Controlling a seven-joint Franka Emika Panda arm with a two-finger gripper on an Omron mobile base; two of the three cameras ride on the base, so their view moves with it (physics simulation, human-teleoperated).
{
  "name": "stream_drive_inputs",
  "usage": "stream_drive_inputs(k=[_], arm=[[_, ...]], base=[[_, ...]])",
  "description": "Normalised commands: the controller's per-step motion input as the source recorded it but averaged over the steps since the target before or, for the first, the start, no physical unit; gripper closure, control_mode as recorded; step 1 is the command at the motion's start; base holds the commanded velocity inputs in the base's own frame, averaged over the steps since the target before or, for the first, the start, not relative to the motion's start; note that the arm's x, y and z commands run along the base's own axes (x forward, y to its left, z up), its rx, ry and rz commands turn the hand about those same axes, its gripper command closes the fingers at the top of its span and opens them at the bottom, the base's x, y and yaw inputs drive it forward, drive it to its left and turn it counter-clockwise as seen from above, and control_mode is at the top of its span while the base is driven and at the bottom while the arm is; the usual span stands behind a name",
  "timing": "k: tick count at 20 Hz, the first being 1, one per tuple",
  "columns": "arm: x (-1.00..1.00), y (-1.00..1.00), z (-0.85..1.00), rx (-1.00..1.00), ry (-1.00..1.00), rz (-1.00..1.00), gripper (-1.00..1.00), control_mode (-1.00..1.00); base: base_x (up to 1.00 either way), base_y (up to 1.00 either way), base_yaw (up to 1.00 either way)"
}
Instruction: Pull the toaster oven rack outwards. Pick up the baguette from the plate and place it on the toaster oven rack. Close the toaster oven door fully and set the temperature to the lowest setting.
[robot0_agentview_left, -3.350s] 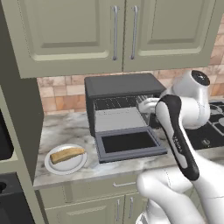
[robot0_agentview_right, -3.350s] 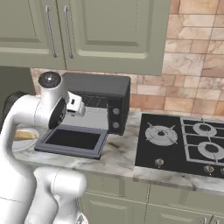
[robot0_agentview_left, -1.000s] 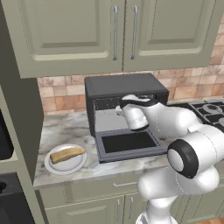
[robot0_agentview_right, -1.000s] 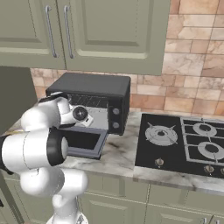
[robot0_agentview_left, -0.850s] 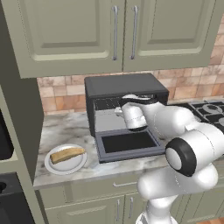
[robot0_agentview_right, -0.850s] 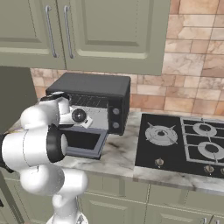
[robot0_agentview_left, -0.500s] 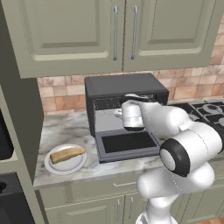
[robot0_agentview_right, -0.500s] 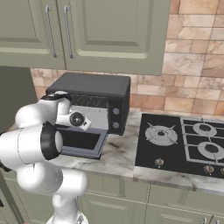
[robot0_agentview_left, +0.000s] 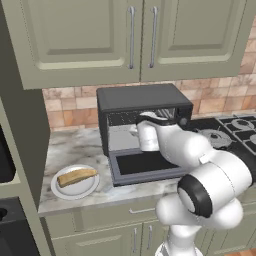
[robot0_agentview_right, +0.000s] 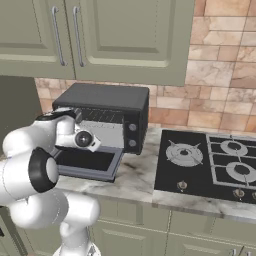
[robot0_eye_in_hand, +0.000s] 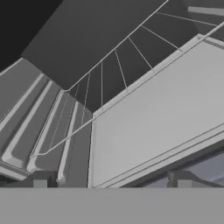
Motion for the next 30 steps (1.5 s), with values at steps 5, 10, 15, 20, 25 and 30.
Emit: stream_drive_inputs(k=[5, 10, 15, 20, 25, 30], arm=[[-0.22, -0.04, 0.52, 0.07, 0.00, 0.00, -1.00, -1.00], [0.00, -0.04, 0.29, 0.04, 0.06, 0.01, -1.00, -1.00], [0.17, -0.01, 0.10, 0.03, 0.17, 0.00, -1.00, -1.00], [0.41, 0.00, 0.00, 0.00, 0.05, 0.00, -1.00, -1.00], [0.38, 0.00, -0.06, 0.00, 0.00, 0.00, -1.00, -1.00], [0.03, 0.00, -0.36, 0.00, 0.00, 0.00, -1.00, -1.00]], base=[[0.00, 0.00, 0.00], [0.00, 0.00, 0.00], [0.00, 0.00, 0.00], [0.00, 0.00, 0.00], [0.00, 0.00, 0.00], [0.00, 0.00, 0.00]])
